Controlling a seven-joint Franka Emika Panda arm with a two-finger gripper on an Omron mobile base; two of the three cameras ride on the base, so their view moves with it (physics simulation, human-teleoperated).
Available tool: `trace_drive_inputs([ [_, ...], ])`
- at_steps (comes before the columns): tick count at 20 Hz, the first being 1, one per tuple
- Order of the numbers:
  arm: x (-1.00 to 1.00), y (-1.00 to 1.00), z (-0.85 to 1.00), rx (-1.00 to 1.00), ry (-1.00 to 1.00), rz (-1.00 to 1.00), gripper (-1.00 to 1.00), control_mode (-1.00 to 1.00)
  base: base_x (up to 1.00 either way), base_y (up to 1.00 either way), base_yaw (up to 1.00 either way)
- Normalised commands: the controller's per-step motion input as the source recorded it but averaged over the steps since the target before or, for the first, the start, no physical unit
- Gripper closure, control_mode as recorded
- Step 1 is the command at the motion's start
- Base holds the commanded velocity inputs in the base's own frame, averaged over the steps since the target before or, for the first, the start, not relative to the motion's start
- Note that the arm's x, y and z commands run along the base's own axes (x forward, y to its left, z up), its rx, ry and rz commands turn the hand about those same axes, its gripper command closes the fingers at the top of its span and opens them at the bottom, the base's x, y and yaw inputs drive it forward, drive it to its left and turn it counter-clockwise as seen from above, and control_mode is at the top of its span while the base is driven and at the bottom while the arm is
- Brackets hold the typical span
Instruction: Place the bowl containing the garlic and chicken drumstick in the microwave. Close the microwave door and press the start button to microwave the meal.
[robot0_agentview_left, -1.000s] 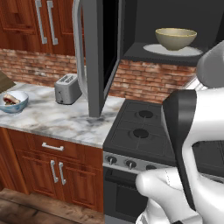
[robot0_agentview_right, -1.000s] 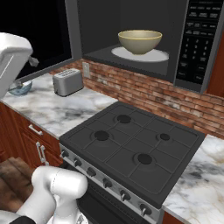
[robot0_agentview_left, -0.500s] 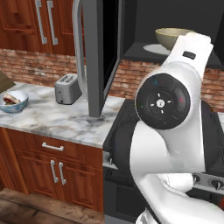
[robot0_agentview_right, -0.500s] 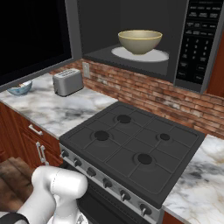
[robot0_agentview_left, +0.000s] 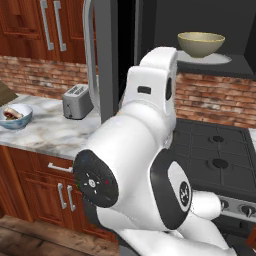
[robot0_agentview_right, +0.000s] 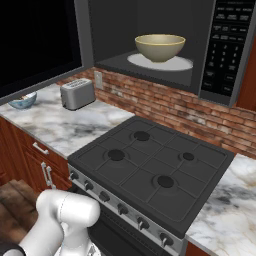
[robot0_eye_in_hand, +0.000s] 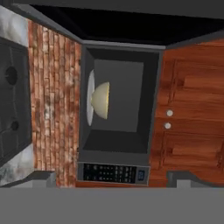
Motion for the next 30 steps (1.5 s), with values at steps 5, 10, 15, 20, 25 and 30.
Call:
trace_drive_inputs([
  [5, -0.11, 0.69, 0.00, -0.20, -0.06, 0.00, -1.00, -1.00, 0.00, 0.00, 0.00],
  [10, -0.10, 0.63, -0.07, -0.14, -0.08, 0.00, -1.00, -1.00, 0.00, 0.00, 0.00],
  [15, 0.00, 0.56, -0.08, -0.04, -0.02, 0.00, -1.00, -1.00, 0.00, 0.00, 0.00],
  [20, 0.09, 0.36, -0.08, 0.00, 0.00, -0.02, -1.00, -1.00, 0.00, 0.00, 0.00],
  [25, 0.25, 0.34, -0.11, 0.00, 0.00, -0.05, -1.00, -1.00, 0.00, 0.00, 0.00],
  [30, 0.50, 0.21, -0.12, 0.00, 0.00, -0.07, -1.00, -1.00, 0.00, 0.00, 0.00],
])
